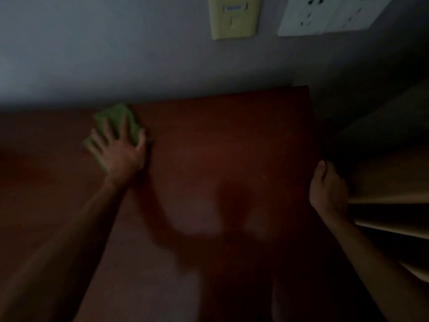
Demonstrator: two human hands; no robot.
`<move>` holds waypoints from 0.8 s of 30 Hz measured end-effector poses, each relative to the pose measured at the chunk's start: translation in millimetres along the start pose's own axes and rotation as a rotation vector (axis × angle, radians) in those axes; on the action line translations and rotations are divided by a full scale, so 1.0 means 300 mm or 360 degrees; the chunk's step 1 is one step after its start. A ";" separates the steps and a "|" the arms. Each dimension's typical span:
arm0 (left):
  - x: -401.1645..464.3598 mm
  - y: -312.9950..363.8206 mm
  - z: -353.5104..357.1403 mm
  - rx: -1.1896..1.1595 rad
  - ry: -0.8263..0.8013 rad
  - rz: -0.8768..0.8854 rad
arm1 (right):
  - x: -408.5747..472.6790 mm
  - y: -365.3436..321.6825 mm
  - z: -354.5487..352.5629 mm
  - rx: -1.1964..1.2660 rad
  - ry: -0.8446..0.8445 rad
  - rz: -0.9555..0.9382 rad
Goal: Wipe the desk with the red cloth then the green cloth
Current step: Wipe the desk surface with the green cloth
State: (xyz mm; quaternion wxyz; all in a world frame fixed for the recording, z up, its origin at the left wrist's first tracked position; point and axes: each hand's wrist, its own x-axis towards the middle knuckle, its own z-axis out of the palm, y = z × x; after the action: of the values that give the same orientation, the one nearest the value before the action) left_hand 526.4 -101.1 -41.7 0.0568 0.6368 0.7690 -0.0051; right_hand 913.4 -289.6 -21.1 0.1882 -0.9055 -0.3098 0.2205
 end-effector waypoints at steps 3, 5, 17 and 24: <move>0.045 0.005 0.001 -0.0049 0.0032 -0.0218 | 0.012 0.006 0.019 -0.0073 0.0087 -0.0049; 0.031 0.084 0.006 -0.0065 0.0041 -0.0220 | 0.016 0.012 0.028 -0.0096 0.0124 -0.0047; -0.641 0.987 0.098 0.0001 -0.0279 0.1590 | 0.000 0.011 0.009 0.0239 0.0301 0.0054; -0.251 0.743 0.079 -0.0016 -0.0060 0.1012 | 0.023 0.015 0.010 0.0160 0.0272 0.0012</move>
State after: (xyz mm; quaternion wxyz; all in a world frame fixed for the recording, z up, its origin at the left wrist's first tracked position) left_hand 760.6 -134.5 -43.8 0.0730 0.8447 0.5303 0.0050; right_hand 918.9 -287.9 -27.8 0.2582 -0.9116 -0.2778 0.1585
